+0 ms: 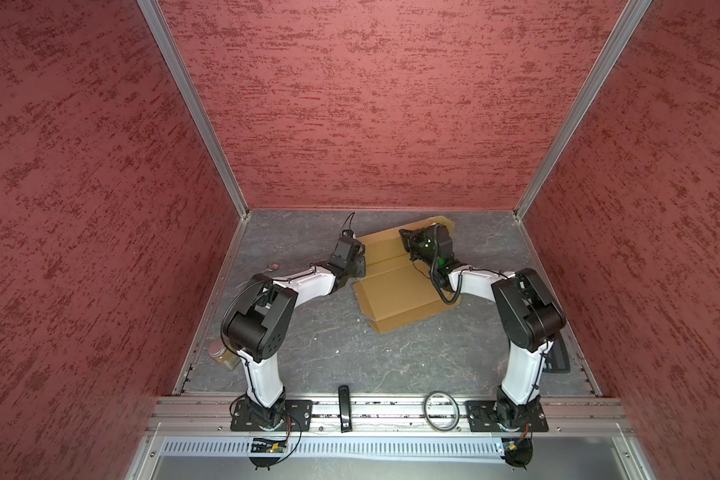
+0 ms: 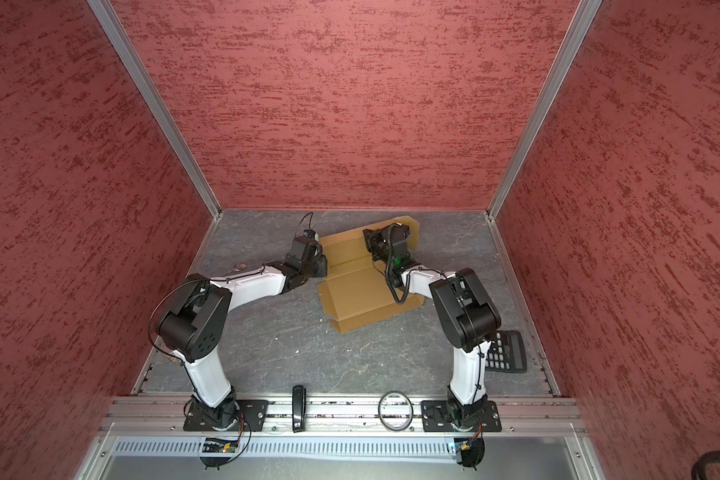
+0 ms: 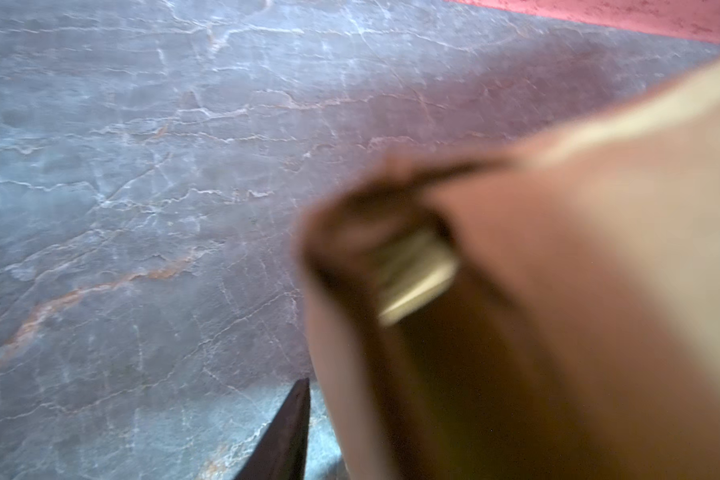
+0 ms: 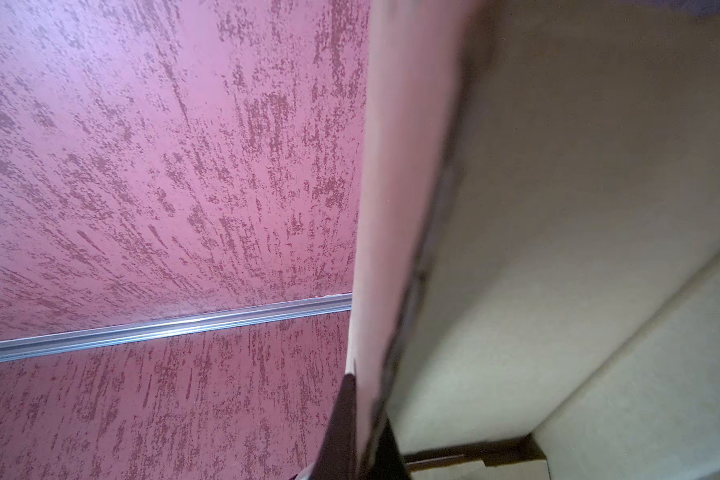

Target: Fold the paper box

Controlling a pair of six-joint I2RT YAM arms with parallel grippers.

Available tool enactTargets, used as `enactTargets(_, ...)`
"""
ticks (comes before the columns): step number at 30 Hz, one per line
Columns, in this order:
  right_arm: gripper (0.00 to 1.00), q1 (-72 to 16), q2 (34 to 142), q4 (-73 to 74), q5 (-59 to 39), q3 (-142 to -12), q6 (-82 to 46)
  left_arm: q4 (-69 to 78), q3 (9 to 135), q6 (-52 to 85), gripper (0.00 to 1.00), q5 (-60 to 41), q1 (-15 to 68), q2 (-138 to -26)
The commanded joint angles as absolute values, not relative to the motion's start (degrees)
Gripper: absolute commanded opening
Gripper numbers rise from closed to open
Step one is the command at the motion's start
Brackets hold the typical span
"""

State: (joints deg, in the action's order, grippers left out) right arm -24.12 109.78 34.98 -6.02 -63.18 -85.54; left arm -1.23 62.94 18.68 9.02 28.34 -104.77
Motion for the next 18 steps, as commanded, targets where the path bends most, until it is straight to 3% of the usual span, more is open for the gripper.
enactTargets(1, 0.04, -24.57, 108.98, 34.41, -6.24, -61.81, -87.80, -0.68, 64.22, 19.85, 0.34, 12.72, 29.17, -105.94)
enactTargets(7, 0.05, -24.58, 108.72, 34.72, -6.49, -61.44, -87.87, -1.22, 65.14, 20.04, 0.24, 14.66, 29.82, -106.49)
enactTargets(18, 0.17, -24.57, 107.62, 35.53, -6.24, -60.14, -88.04, -1.38, 64.51, 20.13, 0.13, 15.78, 29.80, -106.00)
